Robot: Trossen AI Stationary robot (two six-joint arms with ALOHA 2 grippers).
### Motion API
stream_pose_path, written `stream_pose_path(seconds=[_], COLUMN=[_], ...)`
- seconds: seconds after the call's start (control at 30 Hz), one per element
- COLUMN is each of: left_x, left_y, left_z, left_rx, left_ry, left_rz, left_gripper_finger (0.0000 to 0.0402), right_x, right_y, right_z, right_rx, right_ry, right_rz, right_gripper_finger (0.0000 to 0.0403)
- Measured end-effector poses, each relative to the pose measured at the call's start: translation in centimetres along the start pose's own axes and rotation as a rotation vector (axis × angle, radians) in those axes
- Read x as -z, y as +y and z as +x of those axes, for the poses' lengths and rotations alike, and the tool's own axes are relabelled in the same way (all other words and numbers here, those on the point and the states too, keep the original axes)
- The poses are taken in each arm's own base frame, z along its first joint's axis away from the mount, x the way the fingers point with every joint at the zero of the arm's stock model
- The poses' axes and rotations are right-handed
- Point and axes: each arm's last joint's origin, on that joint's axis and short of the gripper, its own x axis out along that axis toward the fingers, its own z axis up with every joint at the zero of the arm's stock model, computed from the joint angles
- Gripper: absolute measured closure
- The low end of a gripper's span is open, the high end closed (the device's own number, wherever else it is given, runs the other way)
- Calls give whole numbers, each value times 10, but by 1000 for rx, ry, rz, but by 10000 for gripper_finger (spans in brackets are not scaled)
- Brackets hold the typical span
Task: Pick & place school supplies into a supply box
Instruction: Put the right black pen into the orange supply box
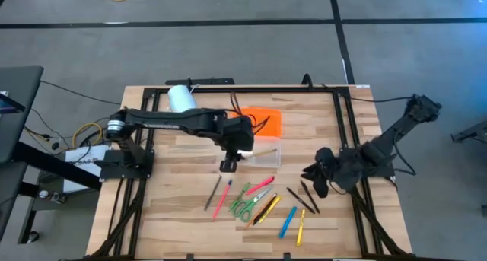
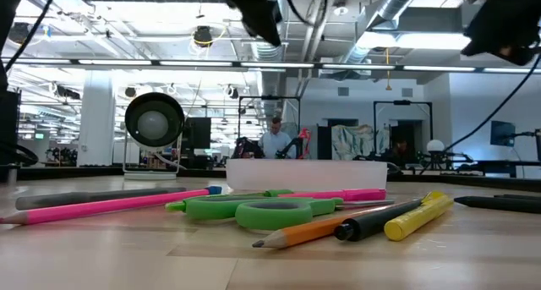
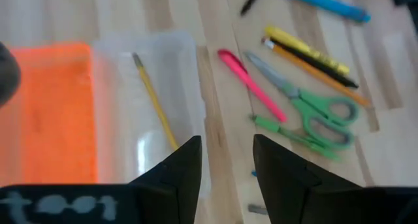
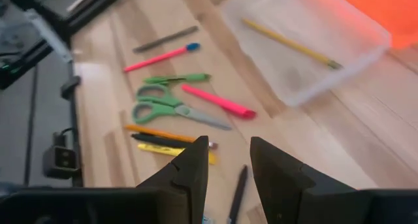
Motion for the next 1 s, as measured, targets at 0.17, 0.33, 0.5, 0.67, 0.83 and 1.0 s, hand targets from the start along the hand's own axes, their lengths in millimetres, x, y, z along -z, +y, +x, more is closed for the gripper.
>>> stream_pose_path(seconds=[0.17,0.33,0.5,0.67,0.83,1.0], left_x=[-5,8,33,54,81,114], left_y=[-7,-17,-26,-38,-56,-70], left_z=[-48,-94,-127,-148,-159,-149], left_rx=[-4,-24,-129,-157,-248,-225], left_ry=[-185,-228,-144,-68,-120,-478], left_rz=[31,14,-67,-167,-192,-245], left_gripper_finger=[274,274,274,274,274,274], right_x=[9,12,13,15,19,16], right_y=[0,1,2,1,-1,3], right_z=[0,2,4,4,3,4], right_rx=[48,57,63,50,61,28], right_ry=[13,20,25,87,194,141], right_rz=[13,1,1,94,166,146], right_gripper_finger=[294,294,294,294,294,294])
